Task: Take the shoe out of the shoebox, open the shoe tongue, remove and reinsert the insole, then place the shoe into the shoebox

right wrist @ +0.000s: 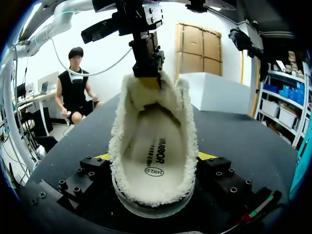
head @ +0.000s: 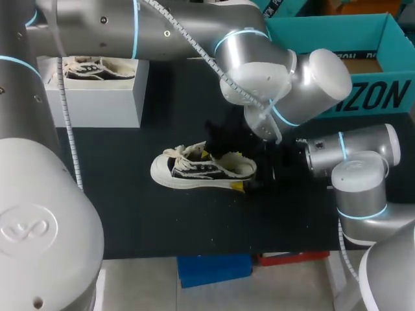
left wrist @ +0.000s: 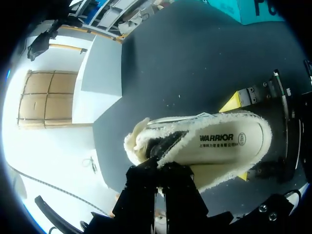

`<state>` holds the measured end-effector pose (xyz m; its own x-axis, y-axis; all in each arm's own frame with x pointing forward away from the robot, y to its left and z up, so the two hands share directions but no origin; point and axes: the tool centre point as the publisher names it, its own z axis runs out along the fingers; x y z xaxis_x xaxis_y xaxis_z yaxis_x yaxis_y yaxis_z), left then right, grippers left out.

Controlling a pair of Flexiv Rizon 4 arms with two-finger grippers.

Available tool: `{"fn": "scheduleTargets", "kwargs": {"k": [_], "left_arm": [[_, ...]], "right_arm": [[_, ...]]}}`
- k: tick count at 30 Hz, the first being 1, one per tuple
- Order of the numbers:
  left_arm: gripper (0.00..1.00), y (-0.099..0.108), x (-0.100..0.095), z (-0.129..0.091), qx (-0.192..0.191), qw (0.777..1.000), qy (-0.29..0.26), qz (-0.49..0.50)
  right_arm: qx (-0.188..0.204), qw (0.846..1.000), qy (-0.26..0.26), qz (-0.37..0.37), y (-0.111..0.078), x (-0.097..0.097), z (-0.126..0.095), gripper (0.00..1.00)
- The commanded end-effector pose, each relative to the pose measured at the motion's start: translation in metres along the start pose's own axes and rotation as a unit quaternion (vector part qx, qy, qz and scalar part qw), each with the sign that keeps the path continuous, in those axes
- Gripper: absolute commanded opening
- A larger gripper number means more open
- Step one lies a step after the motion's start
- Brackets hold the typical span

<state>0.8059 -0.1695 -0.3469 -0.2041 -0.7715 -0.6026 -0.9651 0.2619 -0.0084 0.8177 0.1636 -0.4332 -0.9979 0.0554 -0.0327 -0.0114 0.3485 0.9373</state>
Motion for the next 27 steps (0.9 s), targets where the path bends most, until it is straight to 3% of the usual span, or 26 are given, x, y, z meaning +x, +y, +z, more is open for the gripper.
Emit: {"fn": "scheduleTargets", "kwargs": {"k": [1, 9, 16, 17, 18, 27], "left_arm": [[0.00, 0.004, -0.016, -0.005, 0.009, 1.000, 0.014, -0.006], [0.00, 0.009, -0.051, -0.001, 0.014, 0.999, 0.019, -0.045], [0.00, 0.021, -0.075, 0.017, 0.008, 0.998, 0.018, -0.065], [0.27, 0.023, -0.077, 0.019, 0.004, 0.998, 0.015, -0.065], [1.00, 0.024, -0.079, 0.022, -0.002, 0.998, 0.014, -0.069], [1.00, 0.032, -0.103, 0.038, -0.019, 0.994, 0.027, -0.108]], "right_arm": [[0.000, 1.000, -0.001, 0.000, -0.001, 0.000, 0.003, 0.00], [0.000, 1.000, -0.001, 0.000, -0.001, 0.000, 0.003, 0.00], [0.000, 1.000, -0.001, 0.000, -0.001, 0.000, 0.003, 0.00], [0.000, 1.000, -0.001, 0.000, -0.001, 0.000, 0.003, 0.00], [0.000, 1.000, -0.001, 0.000, -0.001, 0.000, 0.003, 0.00], [0.000, 1.000, -0.001, 0.000, -0.001, 0.000, 0.003, 0.00]]}}
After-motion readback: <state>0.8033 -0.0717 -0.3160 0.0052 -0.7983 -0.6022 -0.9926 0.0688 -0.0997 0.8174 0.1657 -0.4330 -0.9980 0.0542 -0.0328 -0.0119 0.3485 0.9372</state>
